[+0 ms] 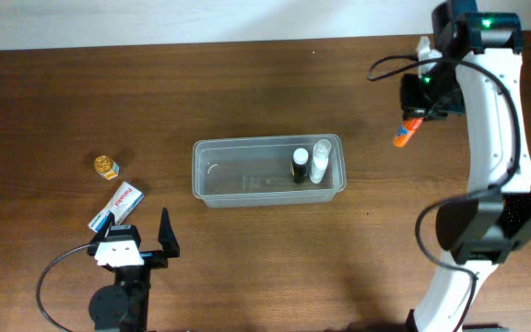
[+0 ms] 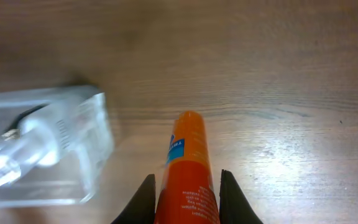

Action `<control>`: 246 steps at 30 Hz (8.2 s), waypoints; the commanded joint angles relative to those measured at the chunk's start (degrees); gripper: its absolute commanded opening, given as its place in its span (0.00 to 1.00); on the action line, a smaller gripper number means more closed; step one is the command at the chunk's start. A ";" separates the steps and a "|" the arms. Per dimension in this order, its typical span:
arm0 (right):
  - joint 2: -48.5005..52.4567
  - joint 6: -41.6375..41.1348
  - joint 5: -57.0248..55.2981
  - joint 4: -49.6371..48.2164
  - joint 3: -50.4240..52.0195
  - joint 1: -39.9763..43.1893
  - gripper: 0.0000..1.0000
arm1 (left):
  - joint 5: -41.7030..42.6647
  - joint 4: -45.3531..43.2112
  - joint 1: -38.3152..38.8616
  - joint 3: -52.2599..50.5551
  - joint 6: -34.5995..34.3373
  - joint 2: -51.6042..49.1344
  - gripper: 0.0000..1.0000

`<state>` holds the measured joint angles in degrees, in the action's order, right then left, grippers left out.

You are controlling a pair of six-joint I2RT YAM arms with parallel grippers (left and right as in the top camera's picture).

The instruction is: Pack container

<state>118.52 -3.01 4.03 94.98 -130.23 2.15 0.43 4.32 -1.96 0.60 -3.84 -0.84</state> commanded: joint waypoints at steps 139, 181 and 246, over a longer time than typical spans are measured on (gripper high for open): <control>-11.32 -15.98 -5.79 -8.76 8.83 4.37 0.98 | -0.24 0.35 -0.20 -0.13 1.14 0.55 1.00; -11.32 -15.96 -5.84 -4.52 8.83 14.75 0.98 | 9.79 72.13 -0.20 87.25 10.21 -70.84 1.00; -11.32 -15.96 -5.84 -4.52 8.83 14.75 0.98 | 1.68 79.69 -8.35 95.82 17.31 -111.67 0.99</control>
<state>108.16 -18.26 -1.30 90.45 -120.66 16.91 1.30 84.03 -10.07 96.01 11.03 -110.93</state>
